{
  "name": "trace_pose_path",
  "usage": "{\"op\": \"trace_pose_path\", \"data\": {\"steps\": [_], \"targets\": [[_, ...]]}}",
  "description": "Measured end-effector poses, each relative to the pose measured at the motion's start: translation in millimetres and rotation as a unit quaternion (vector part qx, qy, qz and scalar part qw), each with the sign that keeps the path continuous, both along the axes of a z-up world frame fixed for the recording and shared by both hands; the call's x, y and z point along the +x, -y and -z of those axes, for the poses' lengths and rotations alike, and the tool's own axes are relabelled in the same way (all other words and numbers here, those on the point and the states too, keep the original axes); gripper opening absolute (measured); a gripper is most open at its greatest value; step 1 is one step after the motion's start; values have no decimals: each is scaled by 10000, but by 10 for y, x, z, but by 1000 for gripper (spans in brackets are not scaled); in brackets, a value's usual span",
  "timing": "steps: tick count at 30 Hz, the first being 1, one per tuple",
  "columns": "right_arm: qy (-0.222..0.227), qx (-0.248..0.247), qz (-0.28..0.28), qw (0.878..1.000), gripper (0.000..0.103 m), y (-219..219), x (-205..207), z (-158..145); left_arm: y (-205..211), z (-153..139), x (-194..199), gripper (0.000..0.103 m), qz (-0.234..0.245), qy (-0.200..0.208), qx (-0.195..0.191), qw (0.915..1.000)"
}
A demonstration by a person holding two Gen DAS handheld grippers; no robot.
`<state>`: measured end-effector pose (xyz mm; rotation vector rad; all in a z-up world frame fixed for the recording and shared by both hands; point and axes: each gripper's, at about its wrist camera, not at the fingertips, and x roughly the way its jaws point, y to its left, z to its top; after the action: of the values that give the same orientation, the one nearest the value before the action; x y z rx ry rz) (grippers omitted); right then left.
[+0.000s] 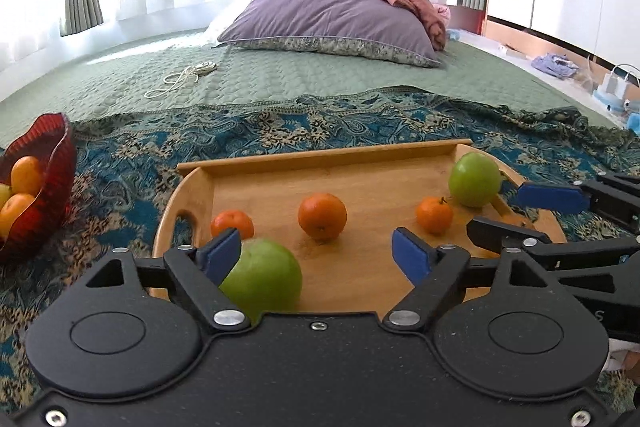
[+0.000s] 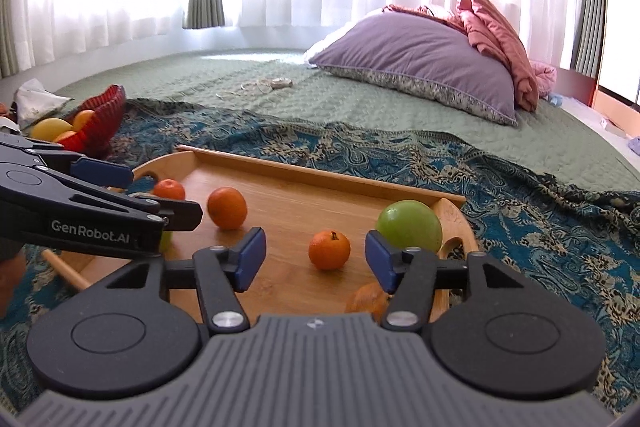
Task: Organize fruits
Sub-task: 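Open both tools to release the orange and tangerine onto the tray, then lower both open tools toward the dried red dates on the bedspread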
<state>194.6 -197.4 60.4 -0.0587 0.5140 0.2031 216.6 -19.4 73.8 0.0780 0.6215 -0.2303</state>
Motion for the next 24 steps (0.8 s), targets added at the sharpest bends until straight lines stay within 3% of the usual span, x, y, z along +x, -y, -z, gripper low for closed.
{"op": "trace_pose_path", "data": {"steps": [11,17,24], "targets": [[389,-217,-306,9985,86,-113,-450,-46,-81,63,-503,86,-32,46,39,10000],[463,-212,-440,9977,89,-138,-630,-36,-162,164,-685,93,-87,-72,-94,9999],[455,-209,-631,9967,90,-158,-891,46,-243,262,-908,95,-30,-138,-100,9999]]}}
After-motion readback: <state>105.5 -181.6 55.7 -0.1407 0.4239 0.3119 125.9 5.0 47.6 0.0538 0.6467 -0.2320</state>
